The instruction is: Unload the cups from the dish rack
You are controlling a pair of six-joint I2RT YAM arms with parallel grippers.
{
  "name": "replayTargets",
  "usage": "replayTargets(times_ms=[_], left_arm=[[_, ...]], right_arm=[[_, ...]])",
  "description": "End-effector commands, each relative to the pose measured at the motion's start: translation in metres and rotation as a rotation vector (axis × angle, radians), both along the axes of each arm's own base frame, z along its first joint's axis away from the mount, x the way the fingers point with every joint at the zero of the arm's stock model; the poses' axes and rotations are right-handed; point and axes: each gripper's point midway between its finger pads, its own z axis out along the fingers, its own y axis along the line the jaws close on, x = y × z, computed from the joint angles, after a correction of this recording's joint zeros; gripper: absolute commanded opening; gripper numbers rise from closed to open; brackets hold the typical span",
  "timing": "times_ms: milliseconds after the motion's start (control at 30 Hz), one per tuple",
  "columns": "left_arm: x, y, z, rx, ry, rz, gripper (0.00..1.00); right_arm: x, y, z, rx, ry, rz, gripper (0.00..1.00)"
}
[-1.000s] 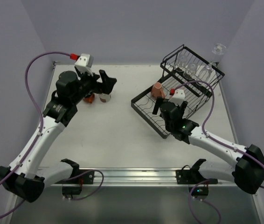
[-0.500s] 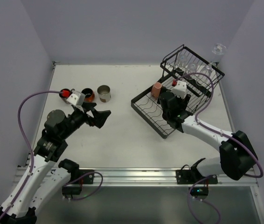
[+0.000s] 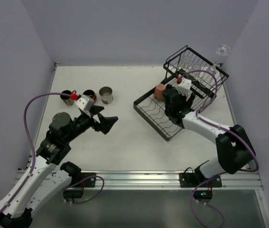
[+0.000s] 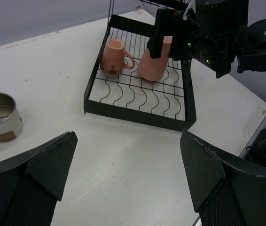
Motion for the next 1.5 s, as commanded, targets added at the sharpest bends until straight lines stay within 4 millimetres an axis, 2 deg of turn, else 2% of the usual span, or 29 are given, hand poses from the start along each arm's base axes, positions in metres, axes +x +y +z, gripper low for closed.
replayTargets(times_ms=[0, 133, 367, 567, 667, 767, 867, 1067, 1200, 1333, 1433, 1467], left_arm=[[0.002, -0.002, 0.008, 0.006, -0.049, -0.005, 1.0], [0.004, -0.003, 0.006, 0.013, -0.043, -0.007, 1.0], [0.004, -0.003, 0.005, 0.016, -0.044, -0.007, 1.0], [0.004, -0.004, 0.005, 0.019, -0.044, -0.011, 1.0], [0.005, -0.003, 0.006, 0.019, -0.047, -0.009, 1.0], [0.004, -0.004, 0.006, 0.019, -0.047, -0.011, 1.0], [0.005, -0.004, 0.005, 0.019, -0.044, -0.012, 1.0], [0.006, -0.008, 0.006, 0.009, -0.036, -0.022, 1.0], [0.009, -0.009, 0.005, -0.001, -0.021, -0.019, 1.0], [0.009, -0.015, 0.003, -0.021, 0.003, -0.034, 1.0], [0.009, -0.02, 0.007, -0.056, 0.018, -0.055, 1.0], [0.009, -0.021, 0.009, -0.065, 0.02, -0.056, 1.0]], right_arm=[[0.016, -0.001, 0.023, 0.015, -0.082, -0.034, 0.99], [0.029, 0.0, 0.023, 0.019, -0.077, -0.034, 0.99], [0.033, 0.003, 0.01, 0.044, -0.056, -0.044, 0.93], [0.031, 0.002, 0.001, 0.048, -0.031, -0.066, 0.77], [0.029, 0.0, -0.004, 0.052, -0.023, -0.074, 0.6], [0.026, -0.002, -0.005, 0.057, -0.025, -0.081, 0.55], [0.018, -0.004, 0.003, 0.06, -0.046, -0.085, 0.45], [-0.002, 0.0, 0.033, 0.08, -0.11, -0.032, 0.41], [-0.018, 0.014, 0.037, 0.077, -0.111, 0.019, 0.41], [-0.032, 0.026, 0.052, 0.106, -0.143, 0.069, 0.41], [-0.045, 0.039, 0.074, 0.144, -0.186, 0.14, 0.41], [-0.051, 0.052, 0.085, 0.182, -0.205, 0.208, 0.41]])
